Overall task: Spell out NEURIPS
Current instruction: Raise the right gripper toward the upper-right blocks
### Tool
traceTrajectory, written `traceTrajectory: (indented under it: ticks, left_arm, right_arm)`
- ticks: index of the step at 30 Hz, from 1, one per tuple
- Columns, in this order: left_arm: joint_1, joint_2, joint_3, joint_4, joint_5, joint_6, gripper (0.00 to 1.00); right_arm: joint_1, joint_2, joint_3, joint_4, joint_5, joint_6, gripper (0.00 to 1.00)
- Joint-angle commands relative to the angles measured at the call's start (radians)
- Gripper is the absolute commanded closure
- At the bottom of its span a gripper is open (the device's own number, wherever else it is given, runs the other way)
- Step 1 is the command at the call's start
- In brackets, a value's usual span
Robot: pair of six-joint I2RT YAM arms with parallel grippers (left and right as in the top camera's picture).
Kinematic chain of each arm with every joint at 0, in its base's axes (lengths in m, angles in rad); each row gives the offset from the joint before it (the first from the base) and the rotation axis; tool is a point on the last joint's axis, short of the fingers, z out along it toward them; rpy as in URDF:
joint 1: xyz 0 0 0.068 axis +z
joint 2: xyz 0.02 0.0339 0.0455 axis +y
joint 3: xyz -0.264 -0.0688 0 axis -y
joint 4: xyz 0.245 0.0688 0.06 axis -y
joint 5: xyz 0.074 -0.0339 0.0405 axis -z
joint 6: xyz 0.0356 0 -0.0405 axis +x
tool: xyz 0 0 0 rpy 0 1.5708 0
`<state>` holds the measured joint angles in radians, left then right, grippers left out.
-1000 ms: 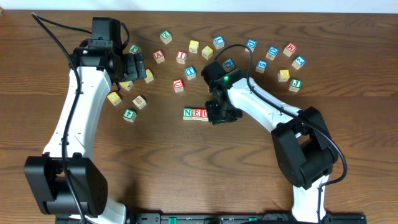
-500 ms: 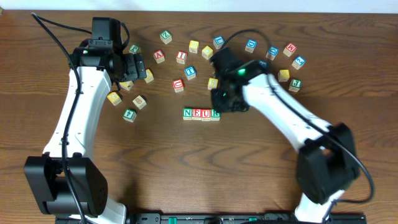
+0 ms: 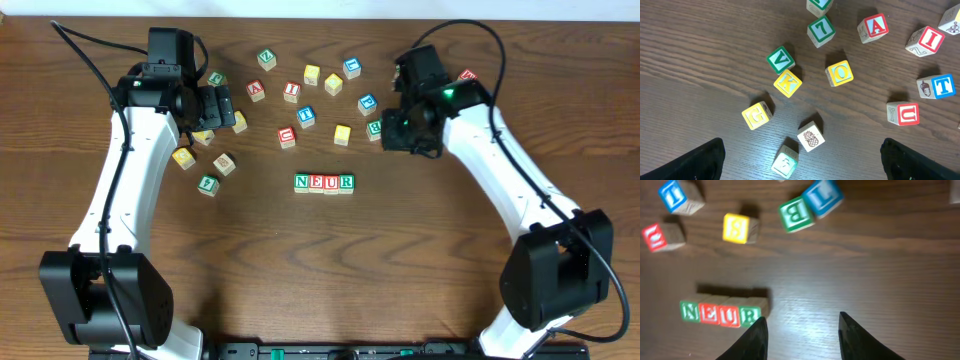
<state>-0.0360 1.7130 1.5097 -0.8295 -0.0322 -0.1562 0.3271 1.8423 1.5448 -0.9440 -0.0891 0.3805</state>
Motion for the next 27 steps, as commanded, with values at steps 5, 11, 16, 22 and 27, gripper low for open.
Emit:
traceTrajectory:
  ticks: [5, 11, 16, 22, 27]
  left_arm:
    - [0.003, -0.002, 0.014, 0.0, -0.003, 0.006, 0.03]
    - [0.003, -0.002, 0.014, 0.0, -0.003, 0.006, 0.02]
    - [0.003, -0.002, 0.014, 0.0, -0.003, 0.006, 0.02]
    - [0.003, -0.002, 0.014, 0.0, -0.003, 0.006, 0.02]
    - [0.003, -0.002, 0.014, 0.0, -0.003, 0.006, 0.02]
  right_arm:
    - [-0.055, -0.018, 0.014, 0.003, 0.008, -0.016, 0.58]
    - [-0.056, -0.018, 0.014, 0.028, 0.008, -0.016, 0.58]
    - [-0.056, -0.018, 0.014, 0.057, 0.008, -0.016, 0.58]
    - [-0.056, -0.018, 0.014, 0.092, 0.008, -0.016, 0.57]
    - [-0.056, -0.018, 0.014, 0.091, 0.008, -0.016, 0.56]
